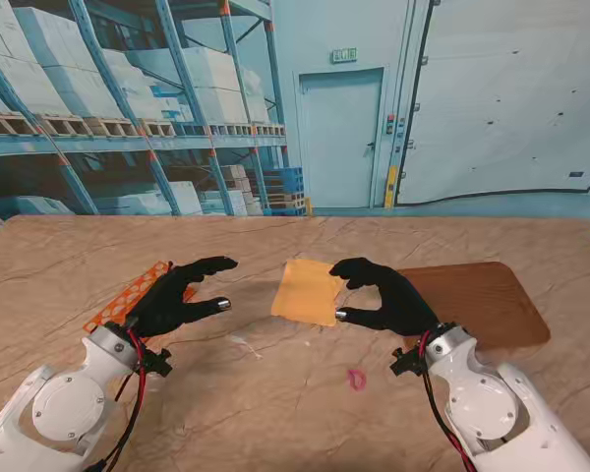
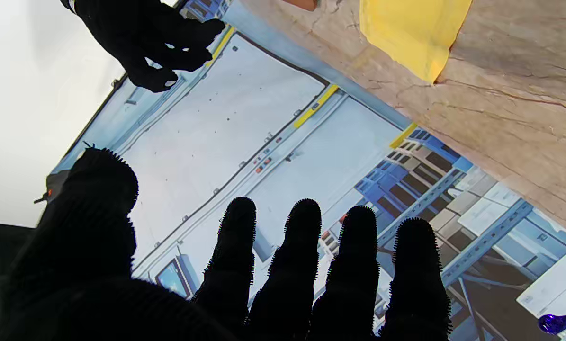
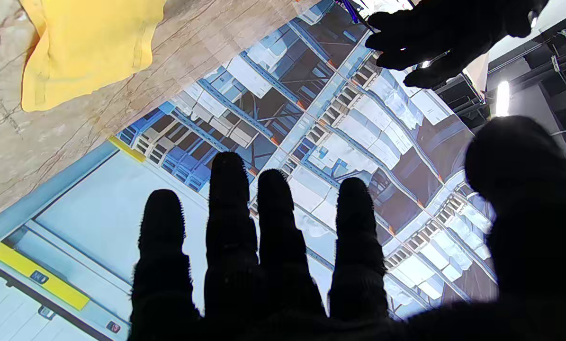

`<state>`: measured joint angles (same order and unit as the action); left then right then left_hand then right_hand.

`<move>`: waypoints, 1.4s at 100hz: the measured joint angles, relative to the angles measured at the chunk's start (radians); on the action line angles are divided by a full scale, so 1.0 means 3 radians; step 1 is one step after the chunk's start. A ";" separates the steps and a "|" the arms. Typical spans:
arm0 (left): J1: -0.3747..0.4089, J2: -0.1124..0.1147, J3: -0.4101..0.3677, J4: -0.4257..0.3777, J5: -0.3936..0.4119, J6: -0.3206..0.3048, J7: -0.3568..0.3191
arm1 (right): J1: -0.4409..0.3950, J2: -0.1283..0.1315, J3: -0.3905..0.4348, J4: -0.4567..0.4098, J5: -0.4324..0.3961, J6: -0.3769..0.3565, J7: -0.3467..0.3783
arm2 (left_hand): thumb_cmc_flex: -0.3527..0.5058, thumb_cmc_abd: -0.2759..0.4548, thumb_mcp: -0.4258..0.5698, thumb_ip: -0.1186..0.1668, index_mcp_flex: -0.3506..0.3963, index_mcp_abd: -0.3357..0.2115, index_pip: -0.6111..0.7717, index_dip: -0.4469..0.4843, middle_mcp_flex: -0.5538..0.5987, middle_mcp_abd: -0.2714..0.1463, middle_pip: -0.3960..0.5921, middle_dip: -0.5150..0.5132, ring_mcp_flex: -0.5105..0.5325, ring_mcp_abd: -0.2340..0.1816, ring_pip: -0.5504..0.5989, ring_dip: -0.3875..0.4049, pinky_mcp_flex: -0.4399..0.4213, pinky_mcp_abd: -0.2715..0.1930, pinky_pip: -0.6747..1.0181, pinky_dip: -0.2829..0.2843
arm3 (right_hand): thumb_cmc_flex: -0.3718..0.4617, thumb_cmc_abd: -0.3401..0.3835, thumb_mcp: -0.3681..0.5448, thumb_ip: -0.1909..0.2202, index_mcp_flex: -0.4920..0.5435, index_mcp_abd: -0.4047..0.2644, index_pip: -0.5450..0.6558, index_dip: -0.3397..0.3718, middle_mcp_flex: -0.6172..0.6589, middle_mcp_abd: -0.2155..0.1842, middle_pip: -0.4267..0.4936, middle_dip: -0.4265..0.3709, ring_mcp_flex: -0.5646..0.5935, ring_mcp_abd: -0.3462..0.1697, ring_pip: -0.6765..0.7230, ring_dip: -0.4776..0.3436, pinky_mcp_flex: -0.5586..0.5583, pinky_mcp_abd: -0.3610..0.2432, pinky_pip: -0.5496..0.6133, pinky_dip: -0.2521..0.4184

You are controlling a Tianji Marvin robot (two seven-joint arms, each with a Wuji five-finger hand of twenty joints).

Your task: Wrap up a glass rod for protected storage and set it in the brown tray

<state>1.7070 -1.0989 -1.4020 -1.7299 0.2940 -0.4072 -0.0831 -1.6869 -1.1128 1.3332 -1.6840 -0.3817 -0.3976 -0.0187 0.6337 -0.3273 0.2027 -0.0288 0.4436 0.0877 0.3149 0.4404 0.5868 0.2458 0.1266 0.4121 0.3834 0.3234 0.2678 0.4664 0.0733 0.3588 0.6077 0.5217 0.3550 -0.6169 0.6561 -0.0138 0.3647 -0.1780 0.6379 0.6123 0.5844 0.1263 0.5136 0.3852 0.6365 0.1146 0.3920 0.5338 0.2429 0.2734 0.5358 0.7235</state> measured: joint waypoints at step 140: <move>-0.0293 0.0066 0.0411 0.0107 0.0443 0.0444 -0.0194 | 0.0062 -0.0005 -0.0152 -0.0016 -0.0375 0.0110 -0.0182 | 0.0000 0.0000 0.0000 0.0000 0.0000 0.0000 0.0025 0.0034 0.0020 0.0000 0.0000 0.0000 0.0000 0.0000 0.0002 0.0000 0.0000 -0.0010 0.0023 0.0000 | 0.0078 -0.0002 -0.0002 0.0000 0.0282 0.0000 0.0062 -0.0021 0.0000 0.0005 0.0122 0.0000 0.0005 0.0000 0.0218 0.0069 0.0055 -0.0031 0.0135 0.0000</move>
<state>1.6193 -1.0791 -1.2788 -1.6976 0.4270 -0.2740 -0.1413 -1.6685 -1.1143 1.2877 -1.6888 -0.4942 -0.3646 -0.0734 0.6335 -0.3273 0.2028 -0.0288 0.4436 0.0877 0.3223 0.4507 0.5928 0.2458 0.1266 0.4121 0.3834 0.3234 0.2683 0.4664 0.0734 0.3557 0.6146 0.5217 0.3785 -0.6176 0.6555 -0.0138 0.4494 -0.1780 0.6565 0.6062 0.5844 0.1278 0.5503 0.3852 0.6380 0.1146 0.4575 0.5545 0.2594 0.2643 0.5762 0.7235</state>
